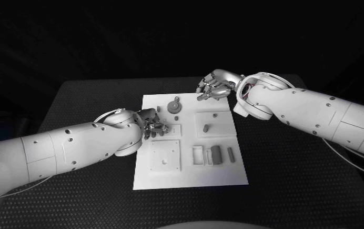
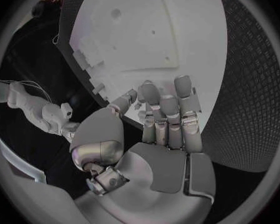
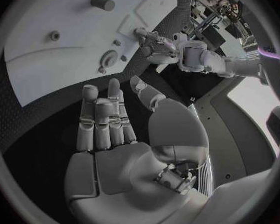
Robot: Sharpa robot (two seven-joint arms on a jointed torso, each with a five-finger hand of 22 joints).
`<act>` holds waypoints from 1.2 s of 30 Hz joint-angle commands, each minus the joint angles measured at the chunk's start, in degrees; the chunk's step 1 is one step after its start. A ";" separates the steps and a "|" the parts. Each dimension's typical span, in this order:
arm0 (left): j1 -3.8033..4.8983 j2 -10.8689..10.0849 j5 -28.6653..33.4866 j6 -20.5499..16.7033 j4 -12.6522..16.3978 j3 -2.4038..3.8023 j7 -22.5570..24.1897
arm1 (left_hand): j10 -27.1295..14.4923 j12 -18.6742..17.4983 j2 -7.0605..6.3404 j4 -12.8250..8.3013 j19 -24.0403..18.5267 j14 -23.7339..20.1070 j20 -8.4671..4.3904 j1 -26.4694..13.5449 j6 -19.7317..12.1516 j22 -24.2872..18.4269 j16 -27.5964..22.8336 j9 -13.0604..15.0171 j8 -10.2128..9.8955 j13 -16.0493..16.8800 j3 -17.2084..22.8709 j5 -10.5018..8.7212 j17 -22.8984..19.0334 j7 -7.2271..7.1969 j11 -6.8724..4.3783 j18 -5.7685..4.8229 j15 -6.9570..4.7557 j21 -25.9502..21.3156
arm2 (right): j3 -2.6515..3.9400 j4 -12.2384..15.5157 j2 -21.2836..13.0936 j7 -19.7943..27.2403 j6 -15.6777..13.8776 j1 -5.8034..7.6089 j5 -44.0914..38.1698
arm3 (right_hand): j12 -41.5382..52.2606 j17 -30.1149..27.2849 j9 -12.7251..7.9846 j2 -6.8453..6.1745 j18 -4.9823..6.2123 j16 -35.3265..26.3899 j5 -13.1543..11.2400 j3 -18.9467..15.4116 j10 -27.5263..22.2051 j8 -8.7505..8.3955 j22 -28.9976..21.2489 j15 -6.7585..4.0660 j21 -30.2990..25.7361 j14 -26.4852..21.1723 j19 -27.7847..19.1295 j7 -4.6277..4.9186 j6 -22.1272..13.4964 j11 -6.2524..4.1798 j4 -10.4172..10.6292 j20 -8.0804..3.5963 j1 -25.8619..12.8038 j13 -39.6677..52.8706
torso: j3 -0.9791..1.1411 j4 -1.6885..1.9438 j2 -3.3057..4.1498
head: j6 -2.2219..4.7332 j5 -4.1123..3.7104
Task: Assemble the parts on the task board
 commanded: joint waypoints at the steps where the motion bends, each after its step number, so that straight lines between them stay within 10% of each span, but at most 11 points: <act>1: -0.06 -0.15 0.86 1.37 0.51 -0.03 0.56 | -0.33 0.13 -0.41 0.31 -0.15 -0.09 -0.13 0.18 -0.27 1.13 0.17 -0.03 -0.22 0.08 -0.04 -0.31 -0.06 0.24 -0.15 -0.47 -0.26 -0.08 | 0.01 -0.04 0.02 0.18 0.85 -0.06 0.00 | -0.23 -0.06 0.08 -0.19 0.45 -0.34 0.21 0.05 -0.09 -0.40 0.81 -0.09 -0.26 -0.45 -0.23 1.25 0.87 0.43 0.14 -0.01 -0.49 -0.07 | 0.02 -0.02 -0.03 | -0.07 0.05; 21: -0.06 -0.59 1.91 1.90 0.34 0.00 1.10 | -0.42 0.08 -0.09 0.31 -0.22 -0.17 -0.09 0.65 -0.31 1.14 0.17 -0.01 -0.26 0.07 -0.22 -0.29 -0.12 0.29 -0.10 -0.57 -0.22 -0.14 | 0.01 0.02 -0.01 0.12 1.14 -0.11 0.00 | -0.22 -0.07 0.09 -0.19 0.45 -0.34 0.21 0.03 -0.10 -0.43 0.81 -0.08 -0.28 -0.46 -0.23 1.26 0.85 0.44 0.23 0.00 -0.60 -0.07 | 0.03 -0.02 0.01 | 0.08 0.11; 24: -0.06 -0.75 2.14 1.76 0.30 0.01 1.23 | -0.48 0.03 -1.60 0.99 -0.26 -0.23 -0.15 0.26 -0.33 1.10 0.16 -0.03 -0.33 0.05 -0.53 -0.97 -0.18 0.28 -0.09 -0.57 -0.20 -0.24 | 0.01 -0.01 -0.01 0.12 1.15 -0.12 0.00 | -0.22 -0.07 0.10 -0.20 0.45 -0.34 0.21 0.03 -0.10 -0.43 0.81 -0.08 -0.28 -0.46 -0.23 1.26 0.85 0.44 0.23 0.00 -0.60 -0.07 | 0.05 -0.03 0.00 | 0.08 0.11; 26: -0.06 -0.77 2.41 1.64 0.29 0.01 1.39 | -0.48 -0.02 -3.99 2.97 -0.18 -0.26 -0.27 0.05 -0.34 1.01 0.13 -0.04 -0.41 0.02 0.27 -5.48 -0.26 0.30 -0.23 -0.47 -0.26 -0.41 | 0.01 -0.01 -0.02 0.12 1.15 -0.13 0.00 | -0.22 -0.07 0.10 -0.20 0.45 -0.34 0.21 0.03 -0.10 -0.44 0.81 -0.08 -0.28 -0.46 -0.23 1.26 0.85 0.44 0.23 0.00 -0.60 -0.07 | 0.06 -0.04 -0.01 | 0.08 0.09; 32: -0.06 -0.72 3.42 1.59 0.23 0.03 1.95 | -0.61 -0.05 -8.60 7.29 -0.09 -0.47 -0.23 -0.63 -0.90 1.02 0.23 0.13 -0.58 0.09 1.48 -6.24 -0.28 0.42 0.01 -0.48 -0.18 -0.63 | 0.01 -0.01 0.00 0.11 1.12 -0.14 0.00 | -0.22 -0.07 0.10 -0.23 0.45 -0.34 0.21 0.02 -0.11 -0.44 0.82 -0.08 -0.28 -0.46 -0.24 1.26 0.84 0.44 0.22 0.00 -0.60 -0.07 | 0.06 -0.05 0.02 | 0.08 0.04; 36: -0.06 -0.73 4.12 0.90 0.11 0.06 2.34 | -1.12 -0.04 -6.88 6.18 -0.85 -1.02 -0.19 -1.03 -2.02 1.16 0.36 0.35 -0.96 0.29 -3.18 -6.05 -0.21 0.67 0.22 -0.43 -0.01 -0.84 | 0.01 -0.03 0.02 0.06 1.15 -0.14 0.04 | -0.22 -0.07 0.10 -0.28 0.45 -0.34 0.21 0.01 -0.13 -0.46 0.82 -0.07 -0.29 -0.47 -0.25 1.26 0.82 0.44 0.22 0.01 -0.62 -0.07 | 0.07 -0.08 0.04 | 0.14 0.02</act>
